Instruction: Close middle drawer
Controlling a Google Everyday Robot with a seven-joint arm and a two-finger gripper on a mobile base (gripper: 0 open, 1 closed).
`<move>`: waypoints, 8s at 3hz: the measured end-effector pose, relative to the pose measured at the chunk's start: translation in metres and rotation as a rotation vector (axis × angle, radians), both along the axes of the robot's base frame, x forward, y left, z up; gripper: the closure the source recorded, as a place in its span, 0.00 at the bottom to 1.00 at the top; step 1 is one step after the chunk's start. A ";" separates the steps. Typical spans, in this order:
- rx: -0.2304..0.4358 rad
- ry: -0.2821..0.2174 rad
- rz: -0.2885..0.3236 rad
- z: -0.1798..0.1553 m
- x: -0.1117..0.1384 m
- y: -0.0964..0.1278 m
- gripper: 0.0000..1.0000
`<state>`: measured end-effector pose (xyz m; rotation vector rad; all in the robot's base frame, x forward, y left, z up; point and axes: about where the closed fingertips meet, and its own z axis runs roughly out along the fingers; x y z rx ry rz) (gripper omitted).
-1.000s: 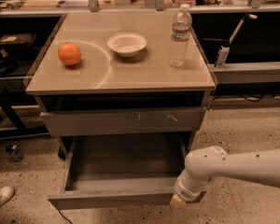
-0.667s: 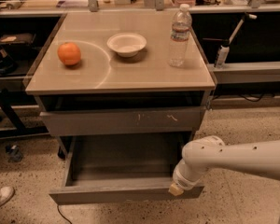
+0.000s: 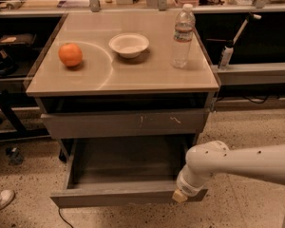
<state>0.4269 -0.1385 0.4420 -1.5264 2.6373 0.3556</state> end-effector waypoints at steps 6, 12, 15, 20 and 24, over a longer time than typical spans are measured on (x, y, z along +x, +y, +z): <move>0.000 -0.142 -0.131 0.029 0.055 -0.023 1.00; 0.045 -0.044 -0.252 -0.034 0.028 -0.011 1.00; 0.044 -0.094 -0.275 -0.033 0.079 -0.008 1.00; 0.100 -0.124 -0.420 -0.041 0.125 -0.020 1.00; 0.097 -0.254 -0.526 -0.028 0.192 -0.033 1.00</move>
Offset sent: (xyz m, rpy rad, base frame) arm 0.0496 -0.0293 0.0157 -0.0505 -0.1163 -0.1259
